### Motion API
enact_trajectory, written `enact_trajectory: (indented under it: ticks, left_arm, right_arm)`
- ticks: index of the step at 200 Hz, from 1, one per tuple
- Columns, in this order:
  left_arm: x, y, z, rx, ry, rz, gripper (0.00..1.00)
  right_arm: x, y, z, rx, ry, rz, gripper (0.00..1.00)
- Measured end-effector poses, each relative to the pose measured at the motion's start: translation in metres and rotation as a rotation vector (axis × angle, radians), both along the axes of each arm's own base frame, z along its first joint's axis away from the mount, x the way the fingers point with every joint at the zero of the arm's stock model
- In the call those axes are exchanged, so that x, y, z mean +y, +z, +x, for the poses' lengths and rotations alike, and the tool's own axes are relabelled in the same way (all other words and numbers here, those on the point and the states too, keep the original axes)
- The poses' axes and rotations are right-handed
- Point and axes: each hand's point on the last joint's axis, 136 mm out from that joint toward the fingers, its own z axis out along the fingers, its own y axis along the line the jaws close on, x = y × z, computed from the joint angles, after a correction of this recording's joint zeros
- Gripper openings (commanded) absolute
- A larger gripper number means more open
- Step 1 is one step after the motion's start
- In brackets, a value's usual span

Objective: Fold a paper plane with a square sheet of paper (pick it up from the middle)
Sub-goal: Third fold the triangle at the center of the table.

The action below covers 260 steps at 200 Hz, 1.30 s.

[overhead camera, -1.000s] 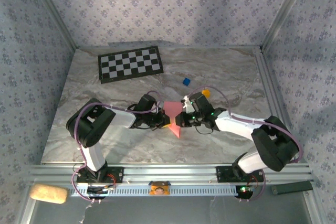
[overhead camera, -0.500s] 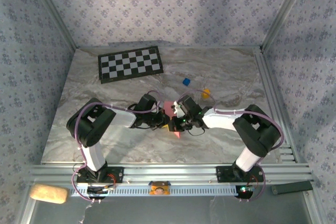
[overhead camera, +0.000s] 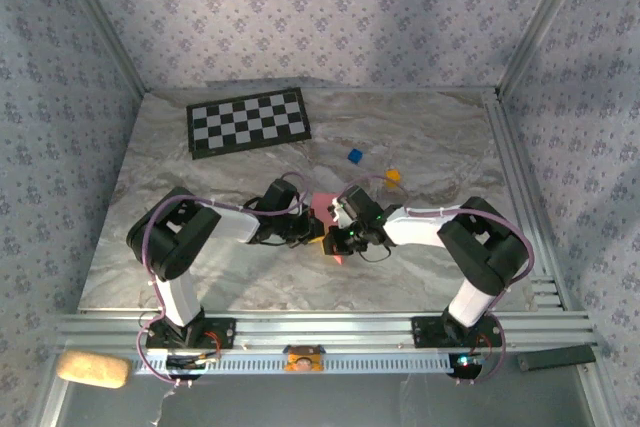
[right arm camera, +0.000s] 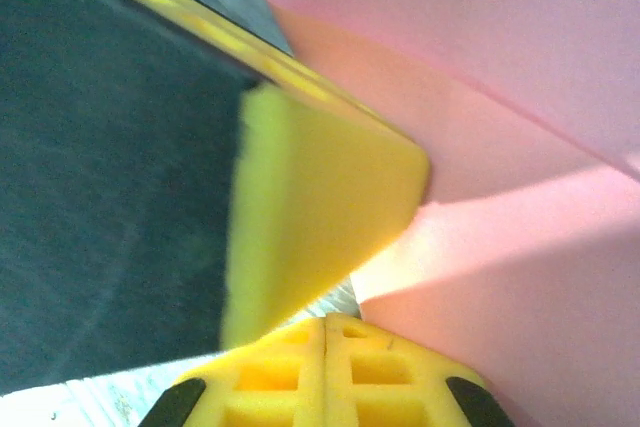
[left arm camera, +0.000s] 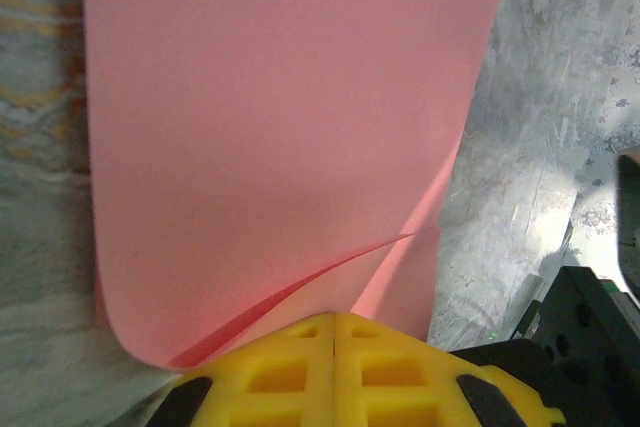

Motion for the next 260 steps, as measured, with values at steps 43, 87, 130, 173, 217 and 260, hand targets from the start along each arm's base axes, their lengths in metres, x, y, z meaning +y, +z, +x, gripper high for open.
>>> enact_trajectory:
  ticks: [43, 87, 130, 173, 217, 260]
  left_arm:
    - [0.000, 0.000, 0.000, 0.005, -0.002, 0.008, 0.00]
    - [0.000, -0.001, 0.001, 0.009, -0.005, 0.013, 0.00]
    - [0.000, -0.001, 0.001, 0.011, -0.007, 0.019, 0.00]
    - [0.000, -0.001, 0.001, 0.009, -0.008, 0.021, 0.00]
    - [0.000, -0.001, 0.001, 0.009, -0.008, 0.021, 0.00]
    - [0.000, -0.001, 0.001, 0.005, -0.012, 0.024, 0.00]
  right_arm:
    - [-0.003, 0.000, -0.001, -0.003, -0.017, 0.014, 0.05]
    - [-0.008, 0.003, -0.004, -0.009, -0.024, 0.022, 0.07]
    - [-0.004, 0.017, -0.004, -0.022, 0.000, 0.041, 0.08]
    - [0.002, 0.022, -0.005, -0.033, 0.034, 0.042, 0.07]
    - [-0.005, 0.006, -0.011, 0.002, 0.032, 0.004, 0.07]
    - [-0.013, -0.001, -0.014, 0.014, 0.011, 0.028, 0.07]
